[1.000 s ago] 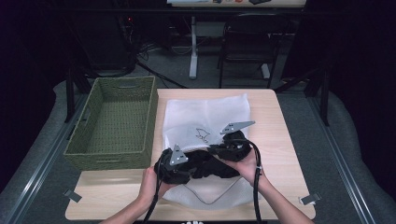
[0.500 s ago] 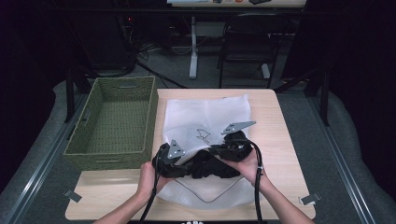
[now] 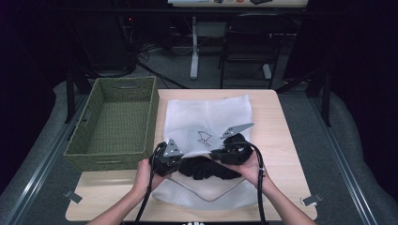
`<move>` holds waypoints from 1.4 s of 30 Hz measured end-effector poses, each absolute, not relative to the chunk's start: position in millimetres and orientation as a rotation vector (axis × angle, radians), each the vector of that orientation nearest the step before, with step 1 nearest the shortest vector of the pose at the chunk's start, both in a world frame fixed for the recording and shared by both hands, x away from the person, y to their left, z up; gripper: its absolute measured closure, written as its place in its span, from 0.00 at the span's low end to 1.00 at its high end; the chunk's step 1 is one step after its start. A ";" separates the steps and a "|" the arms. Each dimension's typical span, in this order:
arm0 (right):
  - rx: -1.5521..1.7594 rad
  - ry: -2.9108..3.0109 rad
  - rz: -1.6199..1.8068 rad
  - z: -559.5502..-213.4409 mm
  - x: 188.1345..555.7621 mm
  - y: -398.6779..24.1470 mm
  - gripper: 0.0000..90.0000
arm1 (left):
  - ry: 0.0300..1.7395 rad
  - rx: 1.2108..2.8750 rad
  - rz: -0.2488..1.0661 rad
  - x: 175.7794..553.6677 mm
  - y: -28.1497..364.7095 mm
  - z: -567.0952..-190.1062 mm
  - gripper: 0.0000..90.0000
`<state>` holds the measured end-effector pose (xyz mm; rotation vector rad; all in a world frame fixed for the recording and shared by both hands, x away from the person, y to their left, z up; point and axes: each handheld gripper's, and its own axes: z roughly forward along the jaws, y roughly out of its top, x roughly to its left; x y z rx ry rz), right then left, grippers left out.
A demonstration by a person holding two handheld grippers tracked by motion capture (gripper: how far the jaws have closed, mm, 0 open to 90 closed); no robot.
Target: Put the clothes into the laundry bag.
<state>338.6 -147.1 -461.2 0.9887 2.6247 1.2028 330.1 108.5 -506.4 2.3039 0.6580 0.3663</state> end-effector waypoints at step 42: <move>0.896 2.746 0.953 -500.6 353.2 -141.3 0.98 | 0.620 2.512 0.182 345.9 89.0 -547.2 0.75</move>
